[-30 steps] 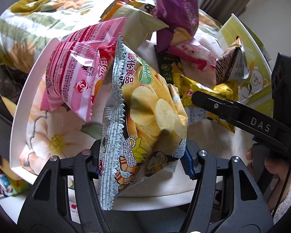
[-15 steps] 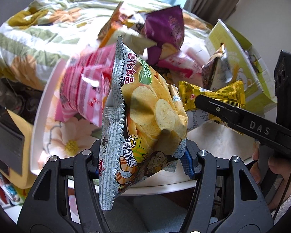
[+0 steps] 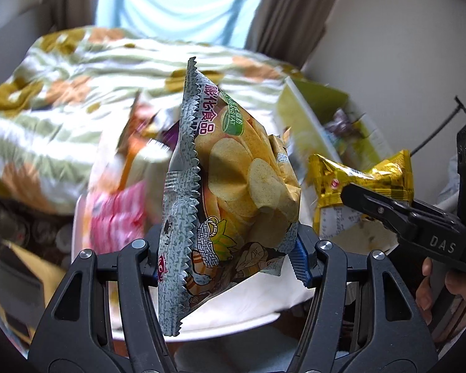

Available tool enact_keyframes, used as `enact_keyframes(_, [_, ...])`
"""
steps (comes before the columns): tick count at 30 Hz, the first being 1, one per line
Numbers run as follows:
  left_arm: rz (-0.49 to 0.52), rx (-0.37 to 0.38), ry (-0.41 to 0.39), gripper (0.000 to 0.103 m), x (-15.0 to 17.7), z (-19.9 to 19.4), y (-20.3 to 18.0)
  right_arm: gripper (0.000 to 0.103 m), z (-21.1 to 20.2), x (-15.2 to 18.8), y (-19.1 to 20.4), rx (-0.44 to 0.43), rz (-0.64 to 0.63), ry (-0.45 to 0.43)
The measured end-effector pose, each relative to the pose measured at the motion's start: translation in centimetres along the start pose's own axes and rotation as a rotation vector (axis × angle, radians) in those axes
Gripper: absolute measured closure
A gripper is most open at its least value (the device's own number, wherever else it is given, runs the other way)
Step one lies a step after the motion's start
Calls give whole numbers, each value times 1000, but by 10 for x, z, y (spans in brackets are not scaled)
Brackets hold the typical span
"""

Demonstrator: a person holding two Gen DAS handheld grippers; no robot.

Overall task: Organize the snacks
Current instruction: 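Move both bags over the yellow box and release them inside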

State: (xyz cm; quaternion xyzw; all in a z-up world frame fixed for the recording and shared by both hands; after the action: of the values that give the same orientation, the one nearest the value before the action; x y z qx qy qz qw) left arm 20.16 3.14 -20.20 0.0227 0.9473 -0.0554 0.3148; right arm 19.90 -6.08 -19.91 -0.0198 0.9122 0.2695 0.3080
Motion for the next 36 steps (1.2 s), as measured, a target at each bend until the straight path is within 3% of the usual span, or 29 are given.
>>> enact_keyframes(7, [34,59,-46,45,-41,-6,-67,53,-56,-33,-46,44,25,-80])
enact_keyframes(14, [22,111,-17,45,-69,18,-156,53,-96,-62,-117,76,26,-81])
enact_keyframes(23, [56,78,79,45,-74,80,-251,53,-122,-85,-200,55,59,-76])
enact_keyframes(30, [50,34,146,45,-61,122,-282,53,-118,-88,-239,43,38,-11])
enact_keyframes(32, [63,14,161,41,-57,129,-289,53,-115,-89,-247,35,43,5])
enact_keyframes(34, [82,-42,176,14,-53,137,-290,53,-111,-87,-252,32,44,26])
enact_keyframes(36, [83,-91,168,4,-51,135,-285,53,-108,-86,-255,34,43,46])
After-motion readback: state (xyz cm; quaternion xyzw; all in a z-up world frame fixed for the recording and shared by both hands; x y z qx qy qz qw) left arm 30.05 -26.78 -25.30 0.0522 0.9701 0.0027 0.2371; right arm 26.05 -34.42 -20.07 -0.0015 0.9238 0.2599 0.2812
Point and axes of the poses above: each gripper's, at about its wrist camera, not at the fingertips, and z roughly the way its jaws point, y to its left, x to its underside, the point moved 9 cm from there along z, roughly the way its jaws point, and after that the axes turned 15 degrees about -x, right-handed, at the moved point
